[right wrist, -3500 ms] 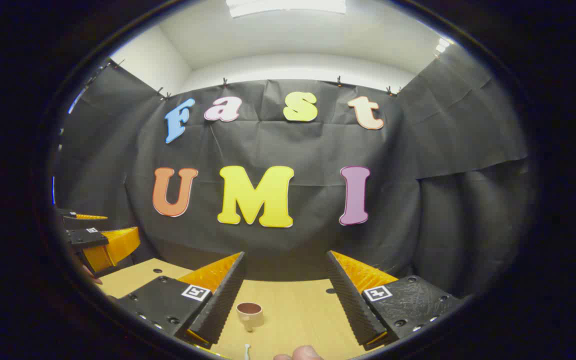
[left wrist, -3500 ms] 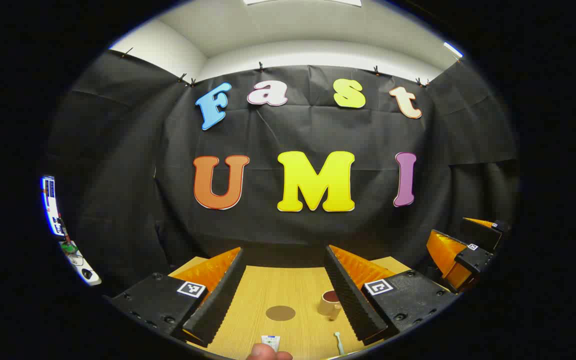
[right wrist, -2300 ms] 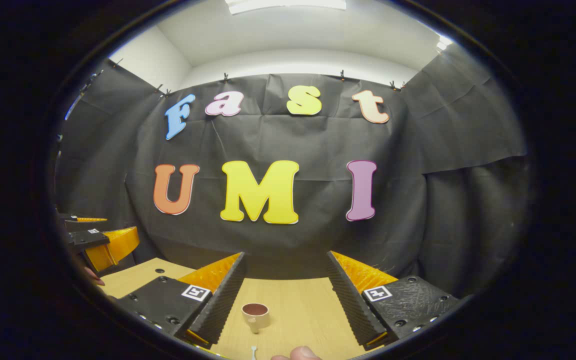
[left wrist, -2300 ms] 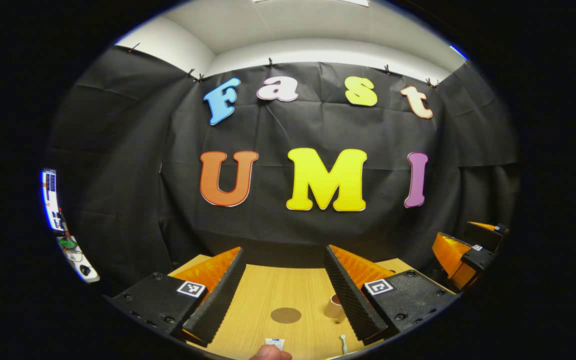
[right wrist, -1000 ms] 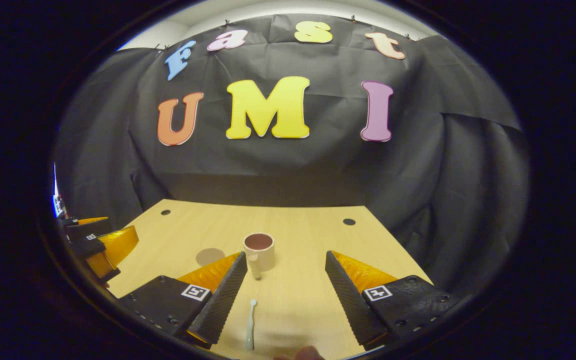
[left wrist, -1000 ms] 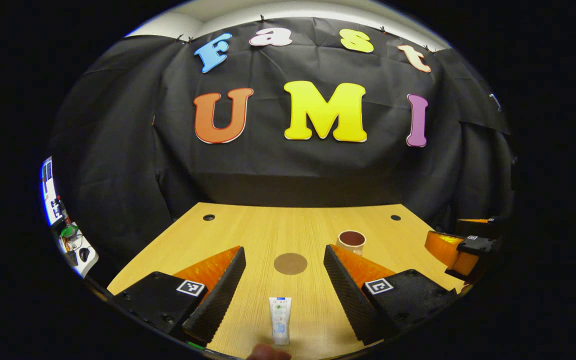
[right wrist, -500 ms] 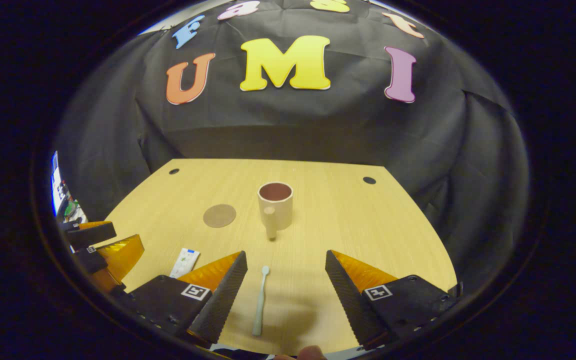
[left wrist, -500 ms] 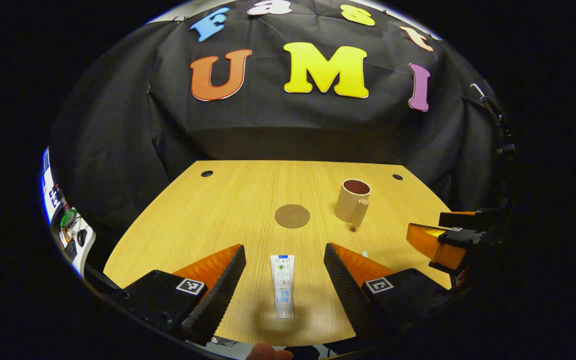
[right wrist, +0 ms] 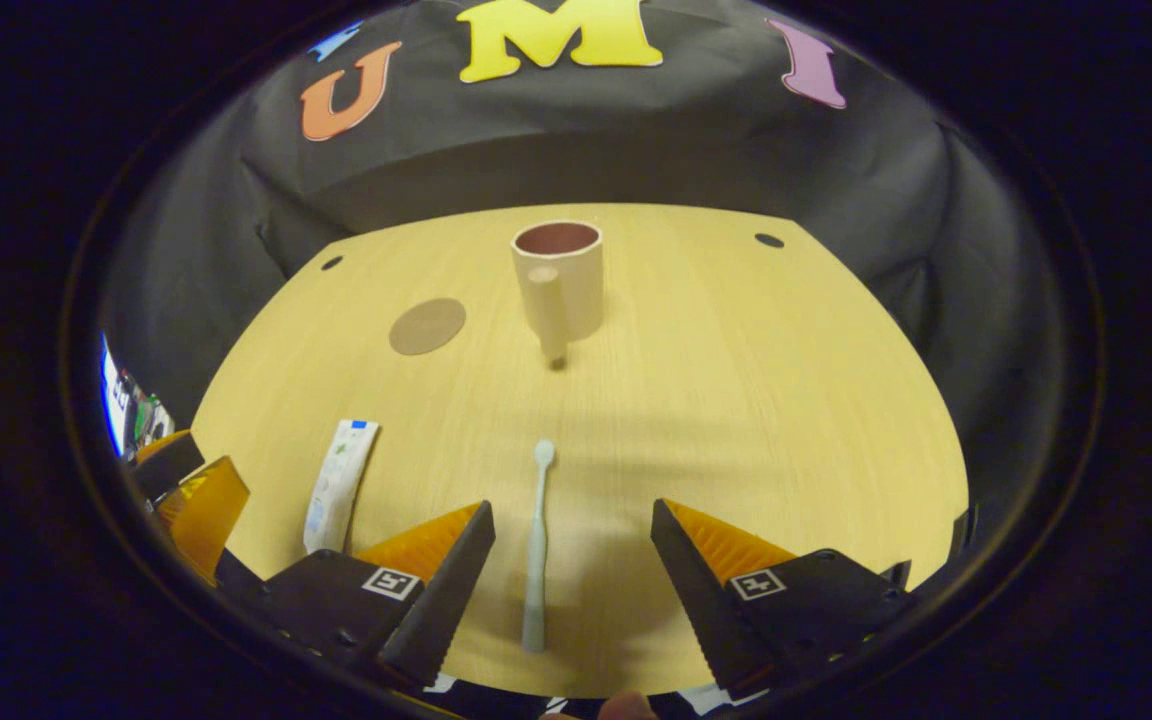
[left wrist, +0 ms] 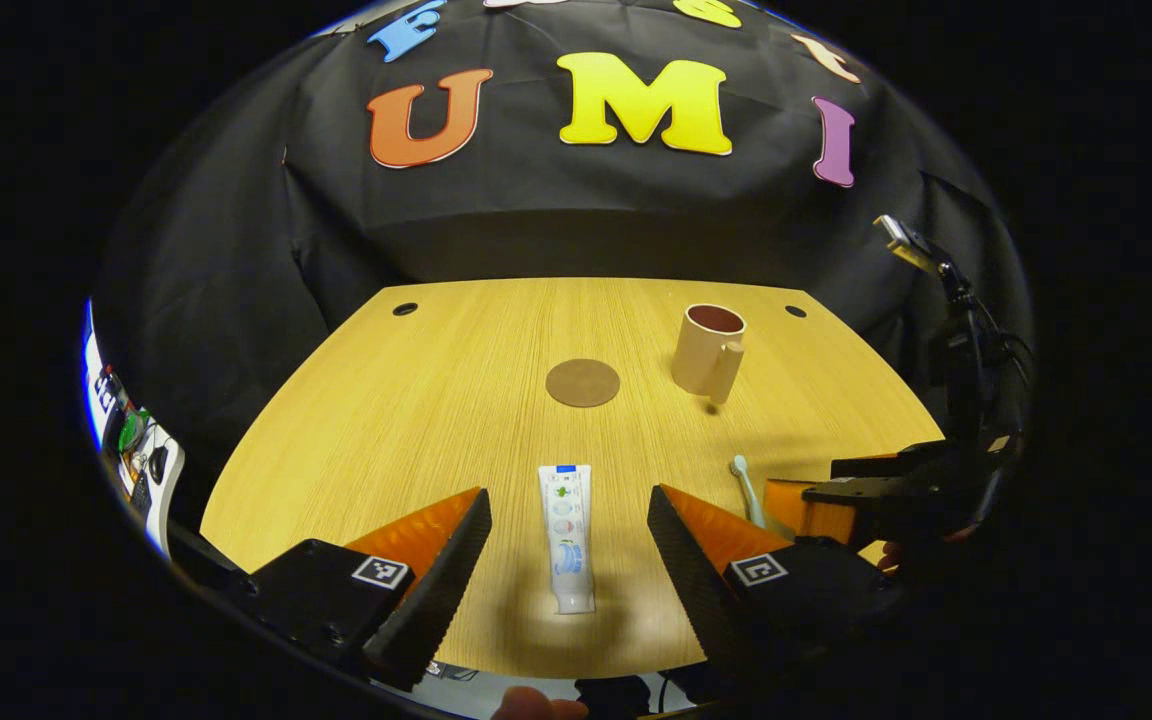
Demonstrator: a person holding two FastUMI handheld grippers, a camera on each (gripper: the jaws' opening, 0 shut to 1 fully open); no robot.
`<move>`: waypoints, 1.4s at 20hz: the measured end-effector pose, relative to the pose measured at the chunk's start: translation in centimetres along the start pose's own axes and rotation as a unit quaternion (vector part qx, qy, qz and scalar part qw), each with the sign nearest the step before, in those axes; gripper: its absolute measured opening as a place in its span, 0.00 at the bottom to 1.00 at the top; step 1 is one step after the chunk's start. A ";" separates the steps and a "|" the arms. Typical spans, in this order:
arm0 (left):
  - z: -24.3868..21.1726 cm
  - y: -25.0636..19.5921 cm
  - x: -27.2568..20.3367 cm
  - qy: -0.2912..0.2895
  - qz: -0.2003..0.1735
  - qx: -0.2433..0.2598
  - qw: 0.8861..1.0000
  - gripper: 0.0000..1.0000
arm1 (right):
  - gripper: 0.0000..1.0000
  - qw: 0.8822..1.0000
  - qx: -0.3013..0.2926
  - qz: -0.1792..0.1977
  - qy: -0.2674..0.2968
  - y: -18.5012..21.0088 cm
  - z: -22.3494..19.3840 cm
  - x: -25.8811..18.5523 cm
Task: Put the toothbrush and toothpaste on the desktop into the cup, then pick up the cup and place it on the coaster on the desktop.
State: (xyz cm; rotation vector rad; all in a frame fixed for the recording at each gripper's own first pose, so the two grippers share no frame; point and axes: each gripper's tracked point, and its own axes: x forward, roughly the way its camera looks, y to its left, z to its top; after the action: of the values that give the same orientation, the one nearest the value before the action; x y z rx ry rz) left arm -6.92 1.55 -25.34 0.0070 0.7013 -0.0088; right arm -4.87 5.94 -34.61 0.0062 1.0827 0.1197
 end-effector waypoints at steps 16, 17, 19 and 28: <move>-3.2 0.8 1.3 0.045 0.000 -0.018 0.999 1.00 | 0.63 0.999 -0.008 -0.020 0.047 1.6 -1.3 4.4; -3.4 0.8 1.4 0.048 0.000 -0.019 0.999 1.00 | 0.53 0.998 -0.006 -0.022 0.052 1.6 -1.4 4.6; -3.5 0.8 1.6 0.052 0.000 -0.019 0.998 1.00 | 0.40 0.998 -0.003 -0.016 0.053 2.0 -1.3 4.9; -5.9 0.2 4.1 0.074 0.004 -0.024 0.997 1.00 | 0.01 0.998 -0.024 0.004 0.049 2.4 -0.7 5.2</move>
State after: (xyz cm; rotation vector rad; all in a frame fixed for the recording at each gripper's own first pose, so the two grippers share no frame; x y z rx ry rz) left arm -7.62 1.75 -32.45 -0.0361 0.8493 0.0157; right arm -3.29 8.79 -39.36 -0.0399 1.1777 0.1546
